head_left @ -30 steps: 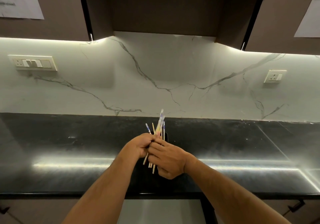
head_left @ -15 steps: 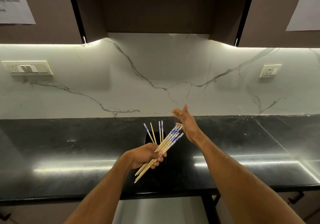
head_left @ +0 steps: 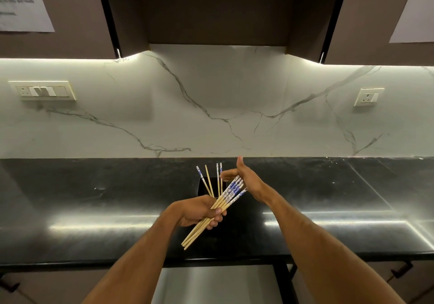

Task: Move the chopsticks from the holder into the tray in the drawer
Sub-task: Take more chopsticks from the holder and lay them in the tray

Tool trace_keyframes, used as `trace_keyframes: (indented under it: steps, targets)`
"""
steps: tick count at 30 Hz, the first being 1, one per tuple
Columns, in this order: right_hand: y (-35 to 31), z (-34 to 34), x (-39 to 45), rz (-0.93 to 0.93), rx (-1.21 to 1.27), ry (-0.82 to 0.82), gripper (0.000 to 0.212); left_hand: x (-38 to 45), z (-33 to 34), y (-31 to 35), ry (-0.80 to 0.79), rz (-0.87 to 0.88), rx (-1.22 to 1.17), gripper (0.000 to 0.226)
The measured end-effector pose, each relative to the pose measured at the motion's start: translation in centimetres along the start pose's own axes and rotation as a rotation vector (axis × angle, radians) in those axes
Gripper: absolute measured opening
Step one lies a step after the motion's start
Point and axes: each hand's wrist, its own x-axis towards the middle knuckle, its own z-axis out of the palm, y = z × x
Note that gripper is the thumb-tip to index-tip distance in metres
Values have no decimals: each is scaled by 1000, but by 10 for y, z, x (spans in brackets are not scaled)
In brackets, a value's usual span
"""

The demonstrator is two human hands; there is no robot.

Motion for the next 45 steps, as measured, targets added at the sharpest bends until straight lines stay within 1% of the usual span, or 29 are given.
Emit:
trace_keyframes:
  steps: [2,3,6,7,10,11,12,13,15,16,17,18,19,20,22,23,25,29,32,36,41,45]
  targets:
    - [3,-1,0,-20,72,80,89,1,0,2,-3,3,-2,13]
    - [4,-1,0,-24,77,71,90,1,1,3,-6,-5,15,13]
    - [6,-1,0,7,60,-57,93,2,2,8,-19,-41,99,13]
    - [7,-1,0,6,62,-62,91,1,3,8,-14,-46,113,13]
    - [4,-6,-4,-84,-13,78,80,-1,3,6,33,-56,149,13]
    - [1,-8,-8,-139,-104,93,72,-1,3,5,59,-68,194,13]
    - [-3,-9,-12,-198,-266,62,63,-1,3,4,88,-81,256,13]
    - [-7,-9,-16,-242,-495,-10,58,-1,3,4,118,-91,328,13]
    - [-14,-1,-18,-259,-951,-179,59,3,7,3,197,-90,459,13]
    - [-16,5,-19,-234,-1095,-254,54,6,9,3,255,-76,506,15]
    - [-16,13,-19,-199,-1166,-306,41,10,13,3,319,-59,545,17]
    - [-14,21,-19,-160,-1195,-331,24,13,15,3,372,-43,581,18]
    - [-11,25,-19,-137,-1210,-338,7,17,18,2,406,-34,624,18]
    - [-6,27,-20,-125,-1228,-321,9,21,19,0,426,-29,681,16]
    - [2,28,-22,-128,-1238,-295,26,23,20,-2,457,-26,810,12]
    - [5,28,-24,-131,-1229,-294,29,23,20,-4,468,-25,853,11]
    - [12,28,-26,-114,-1230,-300,25,19,17,-8,468,-30,915,10]
    - [25,24,-29,-85,-1212,-260,6,9,10,-19,478,-74,1033,10]
    - [29,26,-32,-89,-1207,-235,5,8,12,-24,514,-74,1118,8]
    - [33,37,-36,-123,-1227,-244,13,10,22,-30,532,-82,1156,11]
    - [49,46,-44,-133,-1283,-251,15,8,35,-39,526,-91,1213,10]
    - [60,50,-51,-135,-1281,-222,18,4,48,-47,587,-67,1251,11]
